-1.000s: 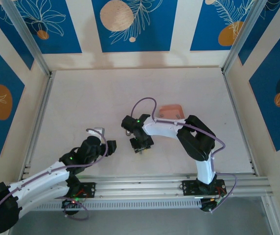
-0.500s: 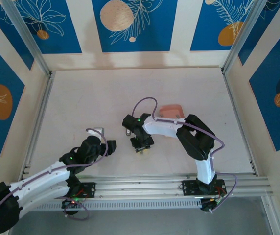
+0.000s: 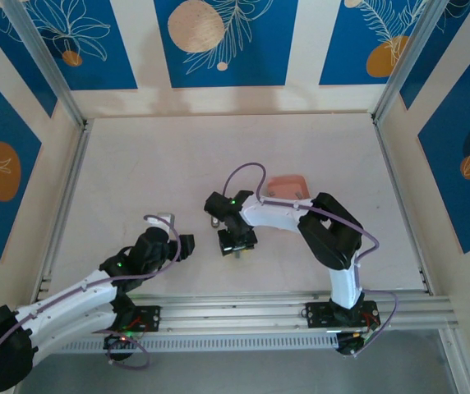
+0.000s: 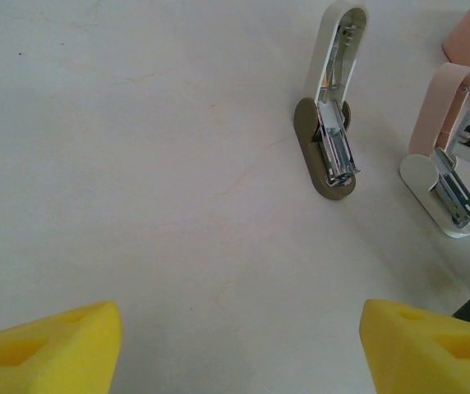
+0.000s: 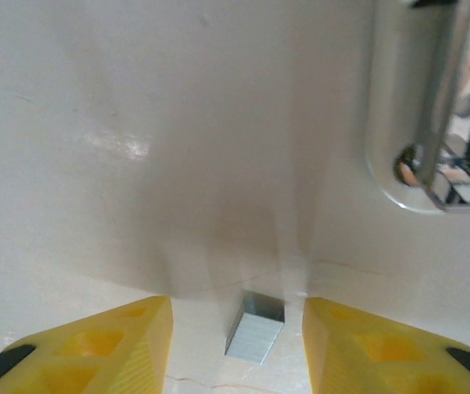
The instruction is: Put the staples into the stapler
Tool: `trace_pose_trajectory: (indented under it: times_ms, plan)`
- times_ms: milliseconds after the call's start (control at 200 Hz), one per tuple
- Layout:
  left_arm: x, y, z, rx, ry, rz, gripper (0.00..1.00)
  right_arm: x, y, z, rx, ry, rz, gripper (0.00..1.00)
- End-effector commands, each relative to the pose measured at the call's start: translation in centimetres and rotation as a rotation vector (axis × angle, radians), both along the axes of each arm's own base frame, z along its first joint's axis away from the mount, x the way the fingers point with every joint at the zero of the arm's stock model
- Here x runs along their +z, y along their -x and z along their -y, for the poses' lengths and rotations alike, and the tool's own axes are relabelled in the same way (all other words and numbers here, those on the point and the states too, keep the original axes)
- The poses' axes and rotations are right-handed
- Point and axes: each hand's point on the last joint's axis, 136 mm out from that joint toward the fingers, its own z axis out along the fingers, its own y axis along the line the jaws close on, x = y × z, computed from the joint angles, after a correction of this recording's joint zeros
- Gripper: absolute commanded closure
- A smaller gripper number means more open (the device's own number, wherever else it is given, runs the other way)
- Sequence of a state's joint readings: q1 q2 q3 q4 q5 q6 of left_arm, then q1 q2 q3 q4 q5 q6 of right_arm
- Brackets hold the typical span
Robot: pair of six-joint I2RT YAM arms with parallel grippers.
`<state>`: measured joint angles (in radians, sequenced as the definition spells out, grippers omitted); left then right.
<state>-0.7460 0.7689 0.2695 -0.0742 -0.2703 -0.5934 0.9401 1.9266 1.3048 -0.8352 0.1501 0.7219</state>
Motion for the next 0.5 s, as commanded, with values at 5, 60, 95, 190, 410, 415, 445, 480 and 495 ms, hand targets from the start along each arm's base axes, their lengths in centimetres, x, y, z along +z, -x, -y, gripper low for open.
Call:
trace_pose_trajectory:
  times_ms: [5, 60, 95, 190, 410, 415, 445, 480, 495]
  plan:
    - [-0.4, -0.1, -0.2, -0.001, -0.003, -0.001, 0.24, 1.5, 0.5, 0.4, -0.1, -0.012, -0.005, 0.53]
    - [-0.4, -0.1, -0.2, -0.004, -0.001, -0.002, 0.24, 1.6, 0.5, 0.6, -0.127, -0.012, -0.005, 0.54]
    - [-0.4, 0.0, -0.2, -0.007, 0.0, -0.003, 0.24, 1.6, 0.5, 0.6, -0.136, -0.012, -0.008, 0.54]
    - [-0.4, 0.0, -0.2, -0.01, 0.0, -0.004, 0.24, 1.3, 0.6, 0.8, -0.161, -0.003, -0.026, 0.56]
    - [-0.4, 0.1, -0.4, -0.008, 0.002, -0.004, 0.24, 0.5, 0.8, 1.2, -0.195, 0.019, -0.056, 0.62]
    - [-0.4, 0.1, -0.4, -0.008, 0.002, -0.004, 0.24, 0.5, 0.8, 1.2, -0.195, 0.019, -0.055, 0.62]
    - [-0.4, 0.1, -0.5, -0.006, 0.004, -0.004, 0.24, 0.5, 0.8, 1.2, -0.195, 0.02, -0.055, 0.62]
    - [-0.4, 0.2, -0.5, -0.006, 0.003, -0.004, 0.24, 0.4, 0.7, 1.2, -0.196, 0.024, -0.056, 0.63]
    - [-0.4, 0.2, -0.5, -0.007, 0.003, -0.003, 0.24, 0.3, 0.7, 1.3, -0.195, 0.026, -0.056, 0.63]
